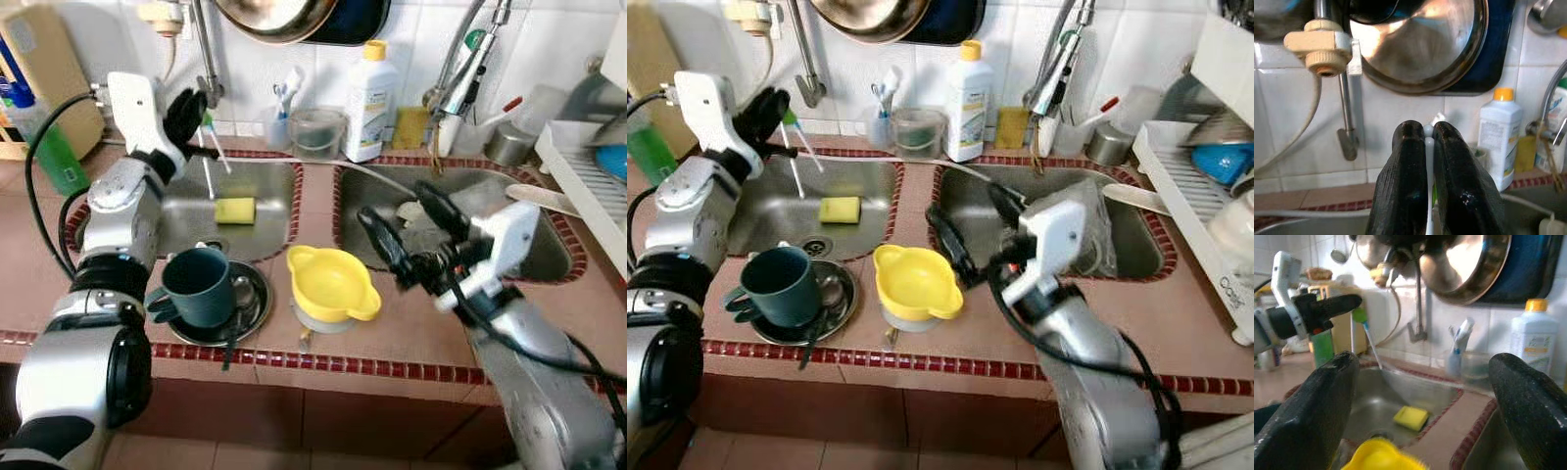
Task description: Kitchen organization
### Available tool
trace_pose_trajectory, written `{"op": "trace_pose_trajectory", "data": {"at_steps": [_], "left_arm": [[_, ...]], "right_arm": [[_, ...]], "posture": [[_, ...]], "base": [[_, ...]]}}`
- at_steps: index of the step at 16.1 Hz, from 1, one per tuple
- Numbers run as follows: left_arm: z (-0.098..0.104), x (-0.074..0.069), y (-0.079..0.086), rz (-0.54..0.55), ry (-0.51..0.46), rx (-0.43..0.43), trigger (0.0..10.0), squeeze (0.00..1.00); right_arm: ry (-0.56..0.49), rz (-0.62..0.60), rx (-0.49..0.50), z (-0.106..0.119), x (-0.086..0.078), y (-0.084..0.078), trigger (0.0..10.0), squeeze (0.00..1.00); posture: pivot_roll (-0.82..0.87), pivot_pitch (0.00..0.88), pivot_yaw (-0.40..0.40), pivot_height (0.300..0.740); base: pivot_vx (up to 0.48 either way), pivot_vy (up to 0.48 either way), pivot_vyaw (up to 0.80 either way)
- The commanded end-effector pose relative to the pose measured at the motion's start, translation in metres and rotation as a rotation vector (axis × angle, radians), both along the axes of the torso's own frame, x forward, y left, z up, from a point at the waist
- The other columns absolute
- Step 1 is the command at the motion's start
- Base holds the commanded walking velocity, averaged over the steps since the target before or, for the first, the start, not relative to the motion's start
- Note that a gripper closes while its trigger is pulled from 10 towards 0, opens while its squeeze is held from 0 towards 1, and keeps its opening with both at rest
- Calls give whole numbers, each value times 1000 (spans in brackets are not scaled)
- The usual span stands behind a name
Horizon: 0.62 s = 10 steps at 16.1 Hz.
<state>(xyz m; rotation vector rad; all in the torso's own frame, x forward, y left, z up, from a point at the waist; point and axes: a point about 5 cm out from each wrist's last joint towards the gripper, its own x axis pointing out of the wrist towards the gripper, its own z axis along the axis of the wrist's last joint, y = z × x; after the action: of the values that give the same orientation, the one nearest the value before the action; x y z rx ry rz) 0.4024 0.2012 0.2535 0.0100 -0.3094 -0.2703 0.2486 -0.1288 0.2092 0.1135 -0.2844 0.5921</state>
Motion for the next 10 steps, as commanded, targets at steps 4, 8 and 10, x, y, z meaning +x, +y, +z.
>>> {"op": "trace_pose_trajectory", "data": {"at_steps": [4, 8, 10], "left_arm": [[-17, -1, -11, -57, 47, 54, 10000, 0], [-26, 1, -13, -97, 104, 52, 10000, 0], [-24, 4, -10, -93, 137, 56, 10000, 0]], "right_arm": [[52, 12, 4, -2, -21, 3, 10000, 0], [114, 50, 7, -8, -43, 11, 10000, 0], [141, 45, 20, -8, -50, 11, 10000, 0]], "posture": [[-125, 139, 33, 740], [-142, 190, 53, 740], [-145, 209, 59, 740]], "base": [[0, 0, 0], [0, 0, 0], [0, 0, 0]]}}
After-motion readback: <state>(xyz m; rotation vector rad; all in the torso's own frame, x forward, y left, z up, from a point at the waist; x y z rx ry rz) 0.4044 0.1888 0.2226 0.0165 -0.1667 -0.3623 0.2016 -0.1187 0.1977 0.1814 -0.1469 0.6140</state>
